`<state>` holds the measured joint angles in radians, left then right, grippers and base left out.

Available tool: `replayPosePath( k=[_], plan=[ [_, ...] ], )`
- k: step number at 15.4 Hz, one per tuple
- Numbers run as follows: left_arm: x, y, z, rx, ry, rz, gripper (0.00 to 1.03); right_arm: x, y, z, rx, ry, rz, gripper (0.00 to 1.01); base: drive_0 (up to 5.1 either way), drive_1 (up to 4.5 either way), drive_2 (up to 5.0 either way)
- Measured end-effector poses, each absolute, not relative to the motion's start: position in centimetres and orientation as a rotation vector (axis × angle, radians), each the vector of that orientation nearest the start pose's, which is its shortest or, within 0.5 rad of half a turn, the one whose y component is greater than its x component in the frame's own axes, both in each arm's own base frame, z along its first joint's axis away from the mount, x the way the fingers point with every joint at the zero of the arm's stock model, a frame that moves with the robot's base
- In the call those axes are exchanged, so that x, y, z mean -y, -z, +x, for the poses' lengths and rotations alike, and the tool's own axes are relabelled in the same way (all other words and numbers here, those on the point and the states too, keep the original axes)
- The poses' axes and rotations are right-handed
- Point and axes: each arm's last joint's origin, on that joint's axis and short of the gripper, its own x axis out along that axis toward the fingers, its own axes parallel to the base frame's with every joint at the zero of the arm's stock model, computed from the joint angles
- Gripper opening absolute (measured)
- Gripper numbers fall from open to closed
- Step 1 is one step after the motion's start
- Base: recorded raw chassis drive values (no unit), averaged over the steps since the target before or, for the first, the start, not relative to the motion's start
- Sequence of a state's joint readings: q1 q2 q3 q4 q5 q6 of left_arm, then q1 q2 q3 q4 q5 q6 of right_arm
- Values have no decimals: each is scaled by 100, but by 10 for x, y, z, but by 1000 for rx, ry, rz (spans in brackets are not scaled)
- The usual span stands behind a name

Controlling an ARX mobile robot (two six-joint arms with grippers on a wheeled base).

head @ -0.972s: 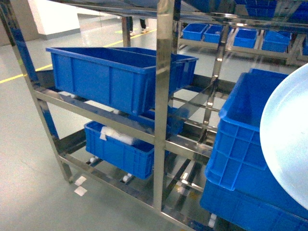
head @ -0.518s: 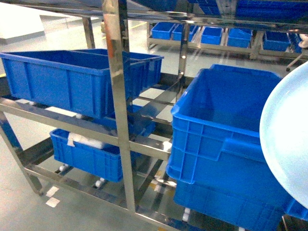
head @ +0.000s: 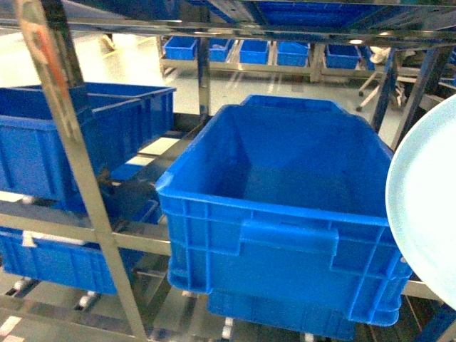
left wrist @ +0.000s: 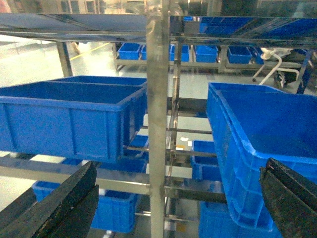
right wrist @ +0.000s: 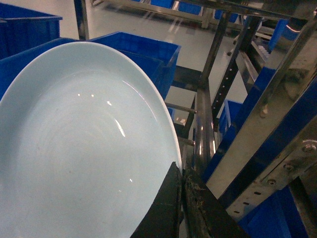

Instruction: Place blue tray on left shelf second layer neatly

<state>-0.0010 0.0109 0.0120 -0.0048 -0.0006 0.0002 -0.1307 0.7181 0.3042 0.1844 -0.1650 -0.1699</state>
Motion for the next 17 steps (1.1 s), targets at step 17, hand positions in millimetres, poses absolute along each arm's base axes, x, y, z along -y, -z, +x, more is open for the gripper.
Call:
replayPosePath(
  k=[17],
  plan=[
    [0,-166,98,-2,-3,0,98,16,-212,163,-222,-57,-135,2,-133,144,-99]
  ],
)
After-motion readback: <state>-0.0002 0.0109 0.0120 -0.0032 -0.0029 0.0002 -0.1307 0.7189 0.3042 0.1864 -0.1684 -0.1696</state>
